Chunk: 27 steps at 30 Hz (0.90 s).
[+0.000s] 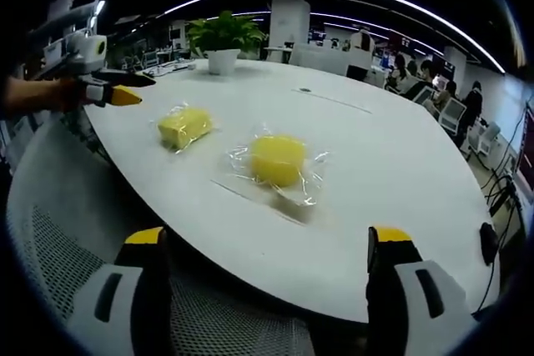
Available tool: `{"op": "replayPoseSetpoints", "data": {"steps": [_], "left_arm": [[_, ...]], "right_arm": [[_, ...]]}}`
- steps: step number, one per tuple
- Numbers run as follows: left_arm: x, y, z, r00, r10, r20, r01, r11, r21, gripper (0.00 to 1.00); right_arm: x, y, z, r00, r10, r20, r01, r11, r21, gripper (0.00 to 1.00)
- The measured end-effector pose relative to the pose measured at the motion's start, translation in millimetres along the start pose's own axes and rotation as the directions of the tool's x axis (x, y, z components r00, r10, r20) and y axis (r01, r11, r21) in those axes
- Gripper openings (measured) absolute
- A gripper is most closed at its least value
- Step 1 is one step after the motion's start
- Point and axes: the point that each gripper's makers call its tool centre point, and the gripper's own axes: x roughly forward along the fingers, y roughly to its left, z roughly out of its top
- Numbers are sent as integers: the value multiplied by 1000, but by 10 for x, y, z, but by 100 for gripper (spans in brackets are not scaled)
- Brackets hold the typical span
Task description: Compare the silicone blocks by pressing each to a similar depth, holding the contact briefly, and releasing to observe deformation and rebound differences across the visible hardness samples.
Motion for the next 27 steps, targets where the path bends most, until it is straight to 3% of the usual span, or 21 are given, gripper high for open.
{"op": "replayPoseSetpoints", "data": {"steps": [8, 21, 27], "left_arm": [[-115, -105, -59, 1000, -12, -3, 12, 1000, -21, 87], [-283, -196, -214, 1000, 8, 4, -8, 999, -41, 89], [-276, -262, -372, 999, -10, -40, 9, 1000, -26, 93]], "right_arm": [[-2, 4, 17, 1000, 2, 13, -2, 1000, 10, 94], [-22, -47, 89, 998, -25, 65, 24, 999, 29, 96], [-24, -41, 95, 997, -24, 69, 21, 999, 35, 96]]}}
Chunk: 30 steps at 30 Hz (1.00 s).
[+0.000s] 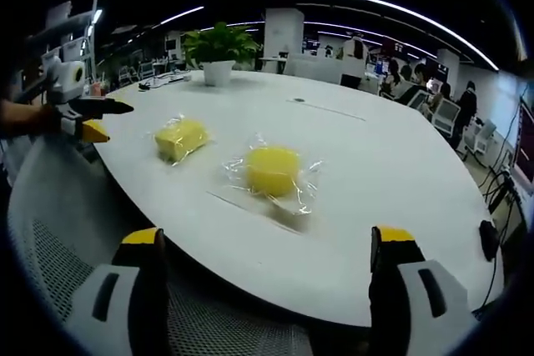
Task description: Compare the silicone blocks by pressing each to a similar depth, holding the contact briefly, and releasing to observe deformation and rebound differences across the visible hardness samples.
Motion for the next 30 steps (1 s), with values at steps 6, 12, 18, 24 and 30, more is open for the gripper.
{"op": "replayPoseSetpoints", "data": {"steps": [6, 12, 18, 24, 30], "left_arm": [[-28, 8, -47, 1000, 7, 5, -7, 1000, -14, 94], [-26, -4, -63, 1000, 5, 1, -5, 1000, -16, 95], [-26, -3, -60, 1000, 11, 3, -11, 1000, -1, 93], [-22, -13, -74, 1000, 8, -2, -8, 1000, -5, 93], [-21, -28, -91, 1000, 1, -10, -1, 1000, -9, 91]], "right_arm": [[-7, -17, 0, 1000, -6, 6, 6, 1000, 15, 96], [-12, 6, 1, 1000, 5, 10, -6, 1000, 8, 96], [-11, 8, -3, 1000, 8, 8, -8, 1000, 8, 96], [-14, 18, 8, 1000, 15, 17, -15, 1000, 15, 96], [-13, 18, 10, 1000, 16, 19, -16, 1000, 16, 96]]}}
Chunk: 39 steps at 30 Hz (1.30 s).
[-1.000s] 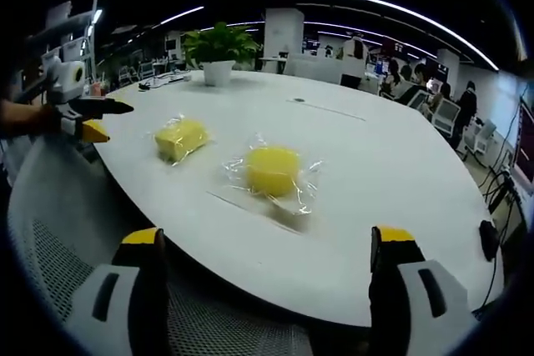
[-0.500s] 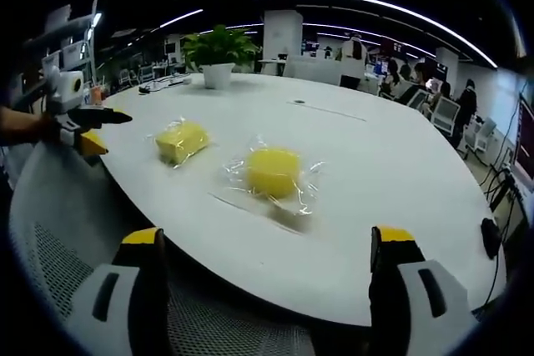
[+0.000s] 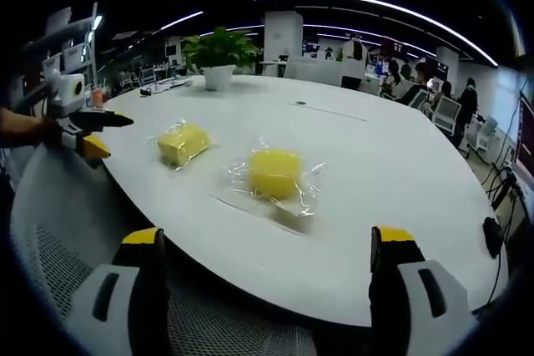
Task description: Compare the silicone blocks by pressing each to a similar depth, holding the contact briefly, and releasing to observe deformation and rebound differences across the visible hardness samples.
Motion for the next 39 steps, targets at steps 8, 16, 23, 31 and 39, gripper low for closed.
{"op": "replayPoseSetpoints", "data": {"steps": [8, 16, 23, 31, 39], "left_arm": [[3, -16, -20, 1000, -7, -15, 7, 1000, 9, 89], [8, -89, -48, 997, -55, -60, 56, 998, 14, 80], [73, -184, 330, 996, -89, -15, 90, 994, 60, 73], [255, -357, 536, 988, -155, -22, 156, 986, 65, 58], [482, -466, 590, 981, -184, -62, 186, 982, 38, 50]], "right_arm": [[1, 0, 14, 1000, 1, 10, -2, 1000, 6, 96], [4, 12, 23, 1000, 8, 15, -8, 1000, 6, 96], [5, 16, 31, 1000, 7, 20, -7, 1000, 1, 96], [1, 13, 45, 1000, 5, 30, -5, 1000, -1, 96], [0, 23, 50, 1000, 9, 29, -9, 1000, -6, 96]]}}
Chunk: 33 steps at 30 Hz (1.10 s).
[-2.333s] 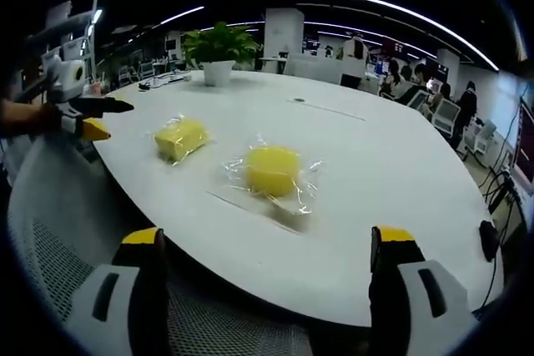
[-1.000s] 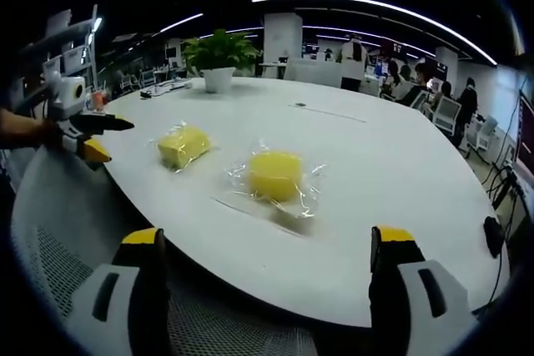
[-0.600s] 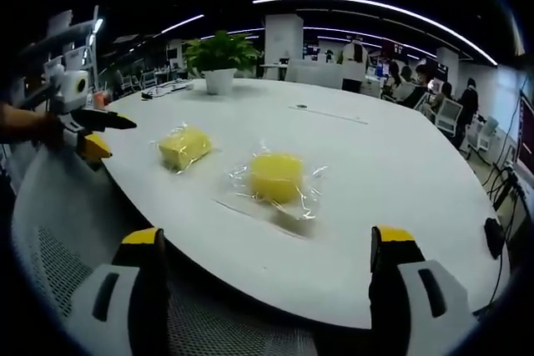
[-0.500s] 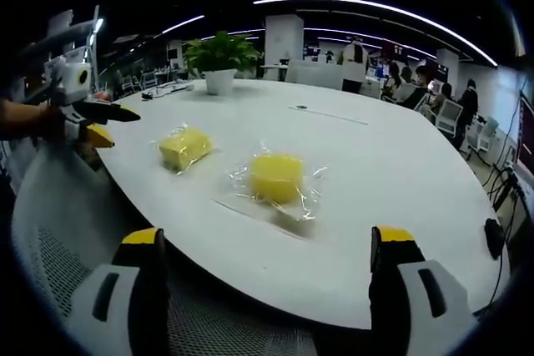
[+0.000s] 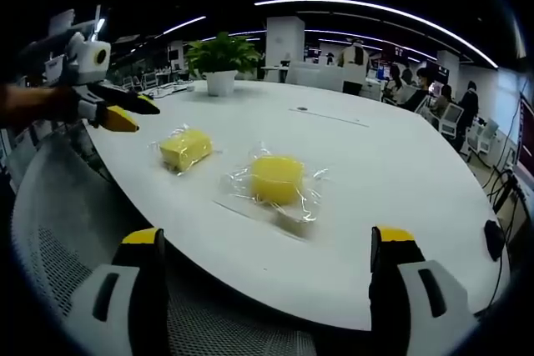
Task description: Compare the silicone blocks by pressing each to a similar depth, holding the contact briefly, and releasing to observe deformation and rebound differences across the visible hardness samples.
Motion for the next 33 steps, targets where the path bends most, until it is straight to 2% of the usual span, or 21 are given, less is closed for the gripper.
{"op": "replayPoseSetpoints", "data": {"steps": [4, 5, 13, 18, 21, 26, 33], "left_arm": [[163, -24, 35, 1000, -19, -2, 19, 999, -37, 49], [210, -38, 21, 1000, -27, -17, 26, 999, -41, 49], [484, -40, 23, 998, -49, -43, 47, 998, -41, 49], [698, -29, 14, 997, -64, -50, 59, 994, -92, 51], [811, -33, -10, 995, -69, -70, 63, 994, -87, 51], [1000, -6, -14, 994, -75, -78, 64, 989, -134, 48], [1252, 94, -165, 990, -75, -121, 52, 982, -182, 47]], "right_arm": [[-2, -4, -1, 1000, -2, 0, 2, 1000, 1, 96], [-2, -3, -1, 1000, -1, -1, 1, 1000, 1, 96], [-1, -6, 1, 1000, -2, 0, 2, 1000, 0, 95], [-3, -32, 22, 1000, -17, 12, 17, 1000, -2, 95], [-5, -38, 24, 1000, -21, 14, 21, 1000, 0, 95], [-1, -43, 22, 1000, -22, 12, 22, 1000, 2, 95], [5, -48, 10, 1000, -23, 5, 23, 1000, 4, 95]]}}
